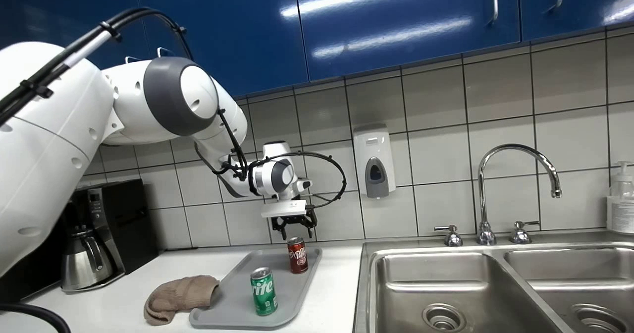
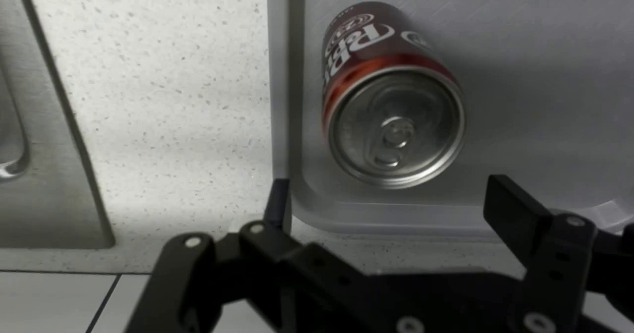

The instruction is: Put the cans on the tray

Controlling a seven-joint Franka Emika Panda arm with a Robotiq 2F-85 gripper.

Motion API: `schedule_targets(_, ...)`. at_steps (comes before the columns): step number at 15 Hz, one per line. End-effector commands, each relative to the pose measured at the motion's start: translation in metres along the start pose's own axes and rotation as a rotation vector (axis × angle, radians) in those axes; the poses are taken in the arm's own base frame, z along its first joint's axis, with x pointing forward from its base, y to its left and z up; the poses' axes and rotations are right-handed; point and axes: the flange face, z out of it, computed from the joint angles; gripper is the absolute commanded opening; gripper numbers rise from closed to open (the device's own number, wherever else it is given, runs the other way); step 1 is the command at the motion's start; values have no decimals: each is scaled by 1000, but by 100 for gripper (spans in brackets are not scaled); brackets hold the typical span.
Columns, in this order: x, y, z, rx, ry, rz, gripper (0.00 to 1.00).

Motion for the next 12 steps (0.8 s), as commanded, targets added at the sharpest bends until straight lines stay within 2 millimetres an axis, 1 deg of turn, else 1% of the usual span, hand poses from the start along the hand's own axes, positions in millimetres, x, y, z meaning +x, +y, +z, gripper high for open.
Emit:
schedule_targets(1,-13,-2,-29,3,-2,-18,100)
schedule_targets(4,-25,-5,-43,4,-5,-18,100)
schedule_targets(12,-65,-13,-76,-9,-23,-2,100)
